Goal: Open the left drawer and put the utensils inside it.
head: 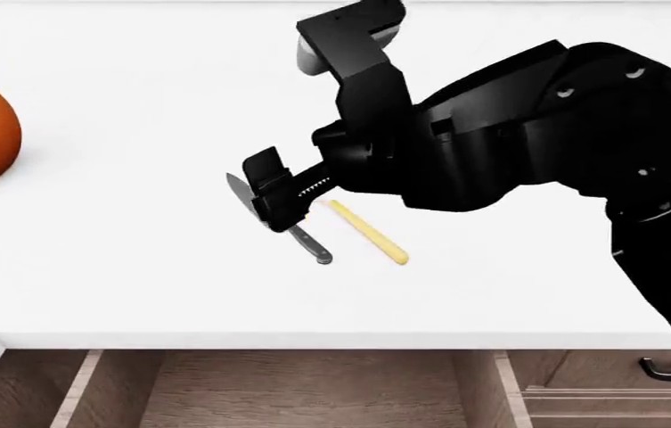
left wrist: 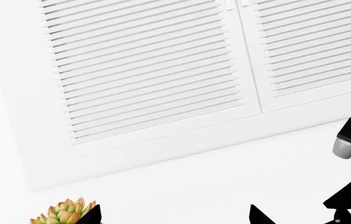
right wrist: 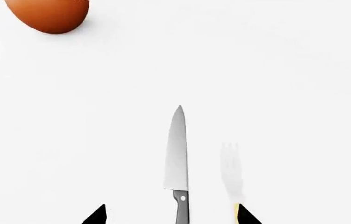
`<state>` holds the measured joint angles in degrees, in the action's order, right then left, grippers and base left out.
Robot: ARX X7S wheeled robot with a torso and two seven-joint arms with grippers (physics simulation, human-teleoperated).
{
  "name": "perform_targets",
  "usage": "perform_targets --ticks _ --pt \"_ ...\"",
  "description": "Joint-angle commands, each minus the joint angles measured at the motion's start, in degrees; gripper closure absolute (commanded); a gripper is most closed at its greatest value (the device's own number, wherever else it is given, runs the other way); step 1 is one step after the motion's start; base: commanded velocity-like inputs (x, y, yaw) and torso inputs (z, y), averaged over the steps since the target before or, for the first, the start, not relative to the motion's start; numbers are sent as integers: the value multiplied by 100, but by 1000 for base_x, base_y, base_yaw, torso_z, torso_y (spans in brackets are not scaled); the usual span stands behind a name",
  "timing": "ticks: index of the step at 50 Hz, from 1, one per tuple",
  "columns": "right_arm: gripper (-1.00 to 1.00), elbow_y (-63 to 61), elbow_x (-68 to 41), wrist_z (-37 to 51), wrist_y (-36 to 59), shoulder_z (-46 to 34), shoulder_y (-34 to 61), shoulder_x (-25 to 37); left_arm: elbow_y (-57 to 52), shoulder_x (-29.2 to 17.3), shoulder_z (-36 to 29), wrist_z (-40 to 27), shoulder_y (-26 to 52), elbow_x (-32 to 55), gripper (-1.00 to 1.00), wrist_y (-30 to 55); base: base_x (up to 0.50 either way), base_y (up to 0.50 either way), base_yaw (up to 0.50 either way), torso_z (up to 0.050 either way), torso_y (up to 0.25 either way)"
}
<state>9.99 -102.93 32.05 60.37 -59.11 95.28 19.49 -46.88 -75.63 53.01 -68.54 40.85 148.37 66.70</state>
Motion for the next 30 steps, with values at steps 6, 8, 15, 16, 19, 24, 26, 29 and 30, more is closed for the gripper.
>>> perform_targets --ticks 6,8,15,16,19,24,26,29,30 --pt "-100 -87 -64 273 -134 -89 -201 -241 -5 56 50 -35 -49 21 -100 54 0 0 0 0 0" --pt "-100 -80 -78 291 -140 -94 -211 -248 -11 48 40 -25 -48 9 -100 39 0 0 0 0 0" --pt "-100 -19 -62 289 -166 -144 -272 -318 -3 60 66 -32 -61 22 -100 56 0 0 0 0 0" --pt "-100 -6 -60 281 -170 -147 -273 -330 -3 63 71 -34 -63 26 -100 58 0 0 0 0 0" --pt "-100 29 -54 268 -179 -156 -269 -355 2 61 72 -26 -63 18 -100 55 0 0 0 0 0" --pt "-100 112 54 164 -215 -210 -324 -393 4 66 75 -16 -67 5 -100 58 0 0 0 0 0" --pt "-100 175 106 101 -230 -231 -329 -418 2 65 74 -11 -67 0 -100 56 0 0 0 0 0" --pt "-100 230 173 22 -251 -264 -346 -461 2 86 82 -15 -78 -6 -100 73 0 0 0 0 0" --pt "-100 286 239 -50 -273 -290 -367 -480 2 94 92 -25 -85 2 -100 85 0 0 0 0 0"
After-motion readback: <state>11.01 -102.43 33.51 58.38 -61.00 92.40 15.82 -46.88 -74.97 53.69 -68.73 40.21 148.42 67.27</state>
